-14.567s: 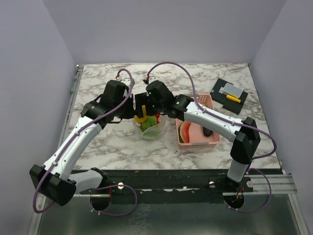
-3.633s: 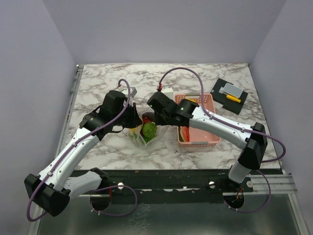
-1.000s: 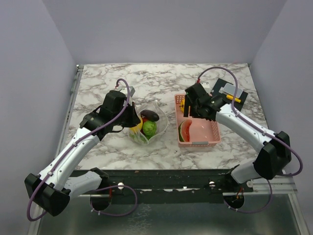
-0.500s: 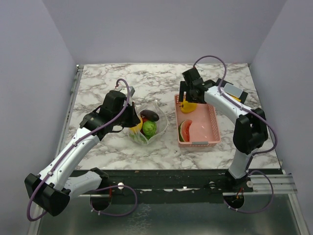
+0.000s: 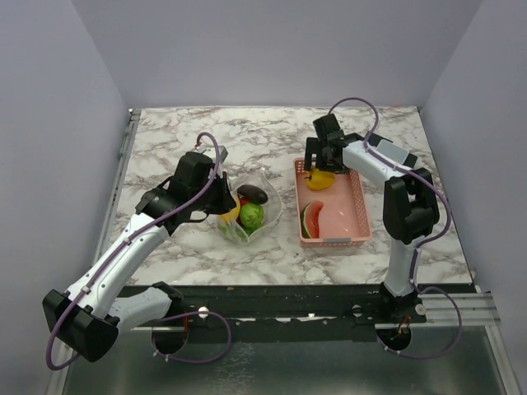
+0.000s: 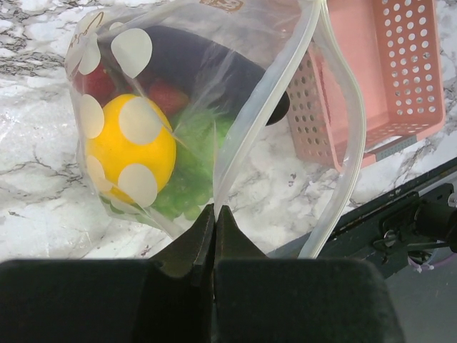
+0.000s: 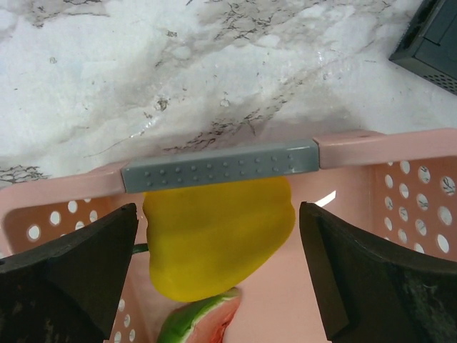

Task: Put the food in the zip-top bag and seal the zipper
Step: Pick up the fake vegetable from the bin.

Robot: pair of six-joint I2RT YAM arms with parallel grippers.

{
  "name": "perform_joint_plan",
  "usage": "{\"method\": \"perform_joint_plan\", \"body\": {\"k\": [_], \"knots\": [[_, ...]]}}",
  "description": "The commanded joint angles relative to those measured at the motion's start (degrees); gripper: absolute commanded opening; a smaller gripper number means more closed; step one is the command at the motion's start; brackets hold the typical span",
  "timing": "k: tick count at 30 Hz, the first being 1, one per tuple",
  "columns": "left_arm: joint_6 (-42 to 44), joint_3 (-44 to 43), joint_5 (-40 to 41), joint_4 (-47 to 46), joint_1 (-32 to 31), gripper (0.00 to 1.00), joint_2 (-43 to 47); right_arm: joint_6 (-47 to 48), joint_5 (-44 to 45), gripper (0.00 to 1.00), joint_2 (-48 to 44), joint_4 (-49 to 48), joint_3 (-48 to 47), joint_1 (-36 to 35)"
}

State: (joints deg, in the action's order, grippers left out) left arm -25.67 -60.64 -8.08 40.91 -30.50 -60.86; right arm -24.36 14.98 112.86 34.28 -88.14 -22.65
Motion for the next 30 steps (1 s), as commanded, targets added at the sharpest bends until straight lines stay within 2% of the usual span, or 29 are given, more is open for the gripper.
{"method": "perform_joint_plan", "body": {"k": [1,12,16,20,26,30], "knots": [[0.67,-0.34,1.48,0.76,-0.29,0.0,-0.55,1.14,-4.15,1.0,2.14,-3.2,0.19,0.87],[0.36,-0.69,1.44,1.19,-0.29,0.0,-0.83,0.36,-7.93,0.99,3.62,-6.0,3.87,1.74],[0.27,-0.79,1.4,1.37,-0.3,0.0,-0.75,0.2,-7.97,0.95,2.95,-6.71,5.66,1.74],[0.17,-0.88,1.39,1.28,-0.29,0.0,-0.84,0.34,-7.67,0.8,1.55,-6.73,6.92,1.75],[0.13,-0.71,1.39,1.28,-0.27,0.0,-0.32,0.33,-7.64,0.5,-2.68,-5.89,8.29,1.74],[0.09,-0.32,1.27,1.29,-0.26,0.0,0.27,0.29,-7.88,0.47,-7.16,-4.68,9.3,1.75]]}}
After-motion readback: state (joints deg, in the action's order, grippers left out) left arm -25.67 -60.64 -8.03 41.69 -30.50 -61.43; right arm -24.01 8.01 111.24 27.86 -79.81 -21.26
